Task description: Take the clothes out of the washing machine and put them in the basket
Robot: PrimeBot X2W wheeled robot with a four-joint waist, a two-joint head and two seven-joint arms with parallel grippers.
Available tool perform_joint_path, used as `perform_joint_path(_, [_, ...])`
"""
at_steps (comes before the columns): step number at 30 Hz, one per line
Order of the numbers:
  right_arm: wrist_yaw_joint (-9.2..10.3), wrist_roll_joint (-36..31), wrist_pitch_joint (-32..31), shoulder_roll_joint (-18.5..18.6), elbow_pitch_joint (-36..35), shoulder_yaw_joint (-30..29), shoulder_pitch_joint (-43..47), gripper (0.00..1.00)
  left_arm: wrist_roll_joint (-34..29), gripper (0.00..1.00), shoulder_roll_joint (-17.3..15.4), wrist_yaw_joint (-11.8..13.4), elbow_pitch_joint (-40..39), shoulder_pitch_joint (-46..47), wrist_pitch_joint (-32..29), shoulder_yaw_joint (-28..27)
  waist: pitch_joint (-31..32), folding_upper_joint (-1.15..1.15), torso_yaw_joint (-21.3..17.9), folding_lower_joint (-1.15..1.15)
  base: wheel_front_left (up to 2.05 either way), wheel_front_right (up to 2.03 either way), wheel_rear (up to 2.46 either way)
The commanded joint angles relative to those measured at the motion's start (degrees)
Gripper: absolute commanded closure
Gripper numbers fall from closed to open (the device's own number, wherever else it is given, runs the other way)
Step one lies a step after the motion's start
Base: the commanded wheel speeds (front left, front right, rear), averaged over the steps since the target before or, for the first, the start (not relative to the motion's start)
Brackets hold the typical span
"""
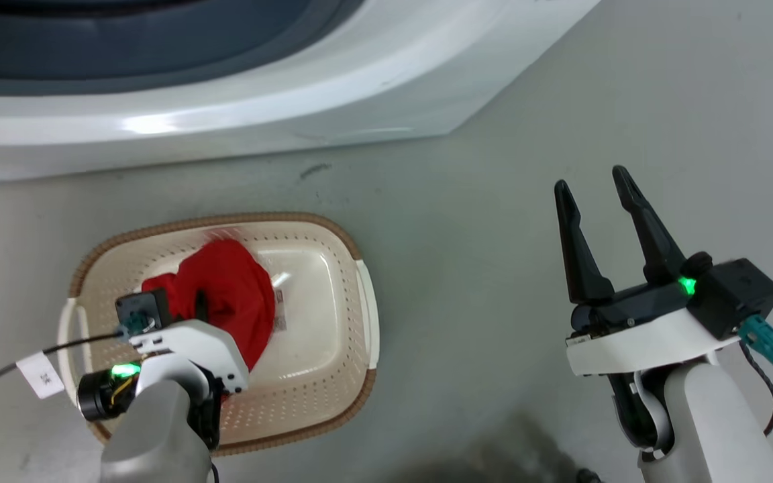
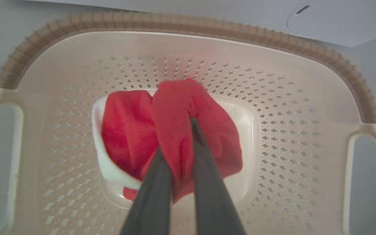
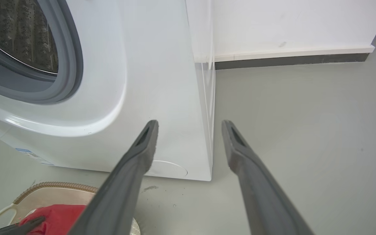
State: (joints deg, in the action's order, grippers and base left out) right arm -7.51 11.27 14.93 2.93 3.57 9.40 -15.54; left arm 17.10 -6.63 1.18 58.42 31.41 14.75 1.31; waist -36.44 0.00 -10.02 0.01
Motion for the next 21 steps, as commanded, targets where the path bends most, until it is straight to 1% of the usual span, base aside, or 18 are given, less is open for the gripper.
perform_joint_path(1, [0.03,0.4,0.3,-0.1,-0.5,0.3,-1.5,0.00,0.1,1.00,-0.5,0.0,1.7,2.0,0.3,-0.2,-3.8,0.00,-1.7,-0.01,0.00,0.00,0.00])
perform_joint_path(5, [0.04,0.9,0.4,-0.1,-1.0,0.9,-2.5,0.00,0.4,1.00,-0.8,0.2,5.4,5.6,0.4,-0.6,-6.3,0.00,-2.4,-0.01,0.00,0.00,0.00])
perform_joint_path(10, [0.04,1.5,0.4,-0.1,-1.5,1.4,-3.6,0.00,1.3,1.00,-1.4,0.9,9.7,7.7,0.5,-1.3,-8.2,0.00,-3.2,-0.01,0.00,0.00,0.00])
perform_joint_path(16, [0.04,1.9,0.3,-0.1,-1.0,1.6,-3.6,0.00,1.8,1.00,-1.9,0.5,13.0,7.9,0.6,-1.2,-8.3,0.00,-4.0,-0.01,0.00,0.00,0.00])
perform_joint_path(17, [0.03,1.9,0.3,-0.1,-0.9,1.4,-3.6,0.00,2.0,0.79,-1.8,0.4,13.3,7.8,0.6,-1.3,-8.0,0.00,-3.9,-0.01,0.00,0.00,0.00])
perform_joint_path(18, [0.04,1.8,0.3,-0.1,-0.6,1.2,-3.5,0.00,1.9,0.49,-1.8,0.2,13.5,7.5,0.6,-1.2,-7.5,0.00,-3.8,-0.01,0.00,0.00,0.00])
perform_joint_path(19, [0.03,1.7,0.3,-0.1,-0.4,1.1,-3.4,0.00,1.9,0.00,-1.7,0.1,13.7,7.2,0.6,-1.1,-6.9,0.00,-3.7,-0.01,0.00,0.00,0.00])
perform_joint_path(21, [0.04,1.4,0.3,-0.1,0.0,0.9,-3.0,0.00,1.9,0.00,-1.3,0.0,13.7,6.5,0.6,-0.9,-5.2,0.00,-3.2,-0.01,0.00,0.00,0.00])
